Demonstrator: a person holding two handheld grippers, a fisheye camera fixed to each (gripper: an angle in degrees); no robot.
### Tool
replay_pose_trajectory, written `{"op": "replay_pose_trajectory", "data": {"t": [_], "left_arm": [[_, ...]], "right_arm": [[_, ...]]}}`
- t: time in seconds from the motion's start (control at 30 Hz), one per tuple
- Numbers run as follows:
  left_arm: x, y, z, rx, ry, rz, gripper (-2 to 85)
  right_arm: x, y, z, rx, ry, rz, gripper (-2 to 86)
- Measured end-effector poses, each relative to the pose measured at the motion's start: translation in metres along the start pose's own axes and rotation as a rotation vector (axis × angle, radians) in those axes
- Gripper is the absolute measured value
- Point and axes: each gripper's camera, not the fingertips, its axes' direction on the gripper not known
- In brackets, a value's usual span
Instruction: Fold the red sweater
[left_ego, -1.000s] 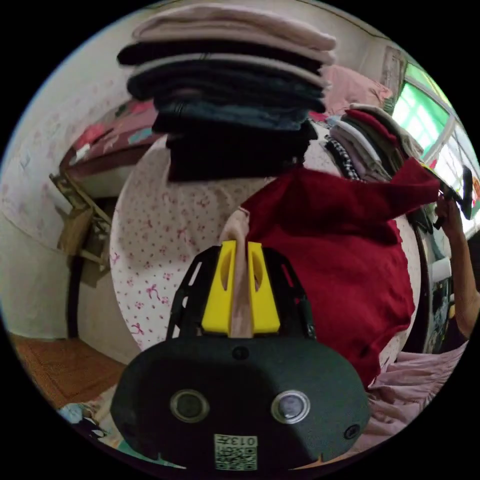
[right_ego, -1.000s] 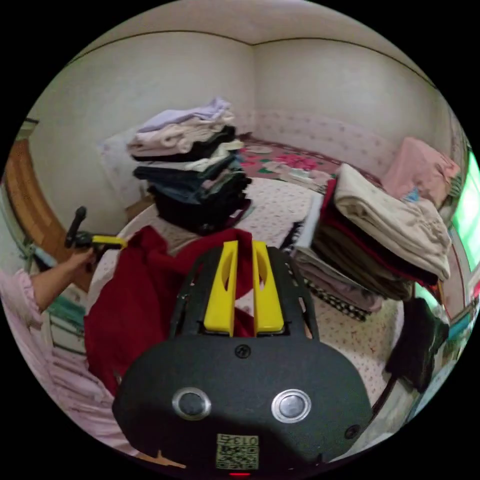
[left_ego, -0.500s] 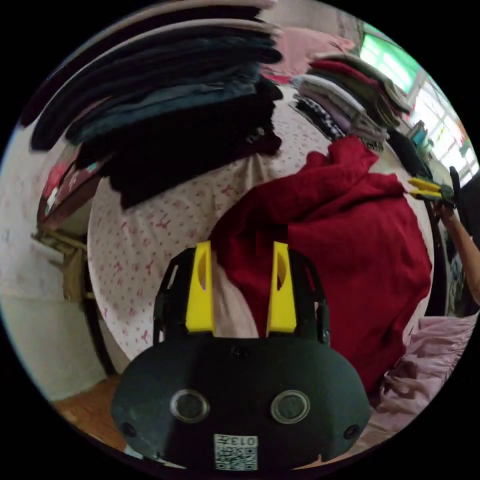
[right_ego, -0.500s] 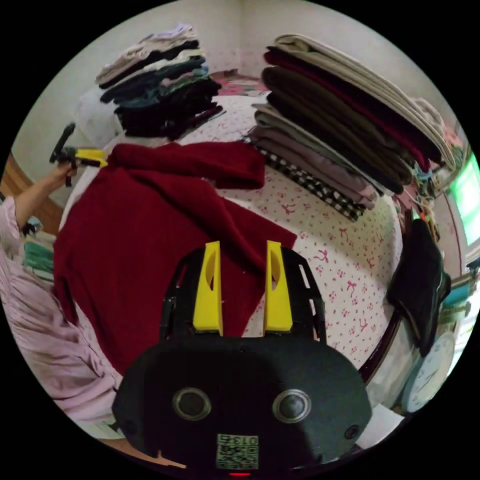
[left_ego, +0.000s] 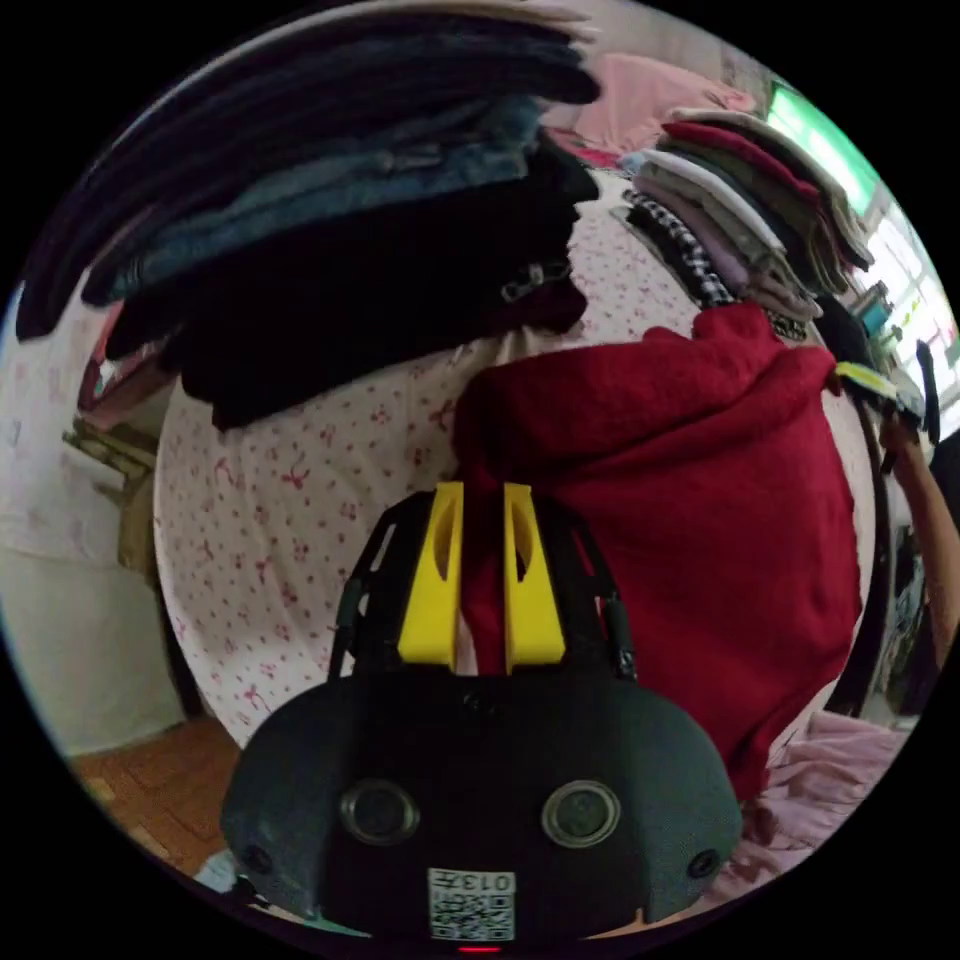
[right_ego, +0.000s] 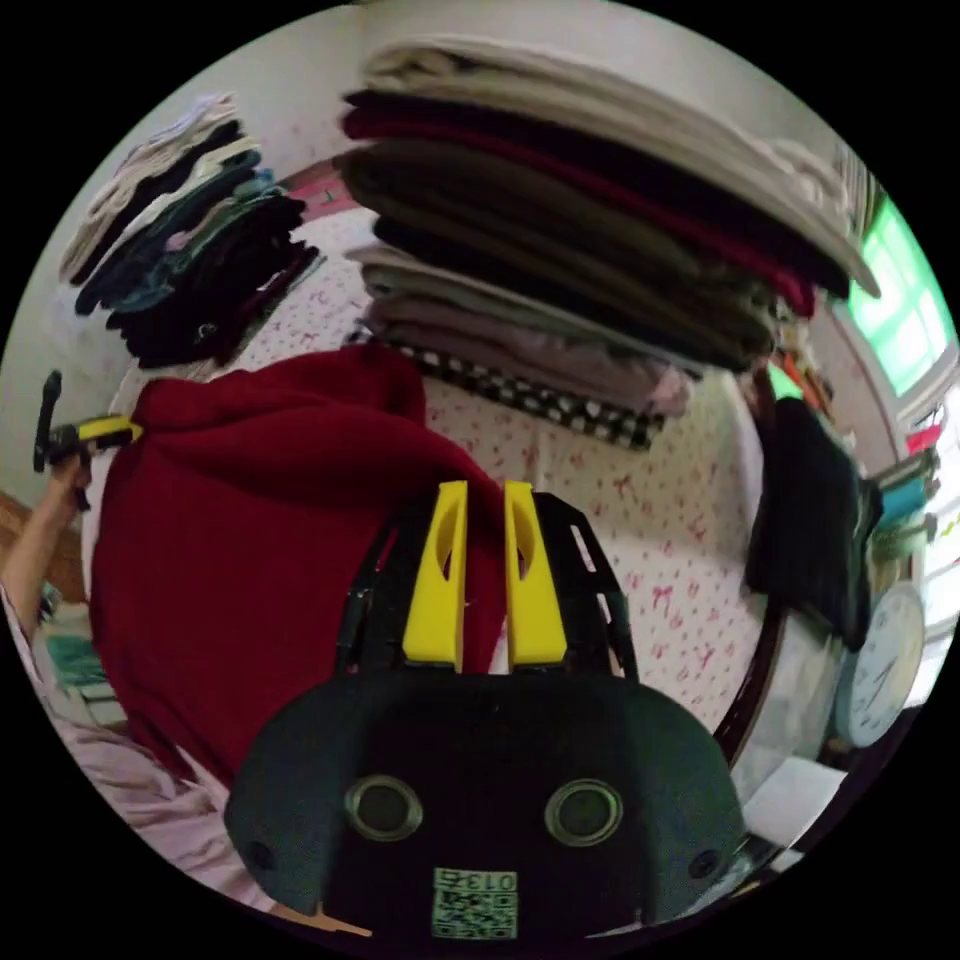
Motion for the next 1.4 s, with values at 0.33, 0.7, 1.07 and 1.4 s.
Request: {"op": "replay_pose_trajectory", "data": {"t": [0.33,0.7,1.07,1.4], "left_arm": [[-0.058,0.122,-0.041,-0.036,0.219,-0.098,10.0],[-0.055,0.299,-0.064,-0.172,0.408,-0.224,17.2],[-0.055,0.279,-0.044,-0.199,0.32,-0.209,5.2],[-0.058,0.303,-0.125,-0.004,0.346,-0.206,2.8]], "right_arm": [[0.054,0.157,-0.07,-0.018,-0.243,0.229,7.5],[0.022,0.327,-0.08,-0.116,-0.279,0.5,10.7],[-0.002,0.297,-0.05,-0.182,-0.225,0.455,6.6],[-0.027,0.292,-0.083,-0.142,-0.106,0.299,3.4]]}}
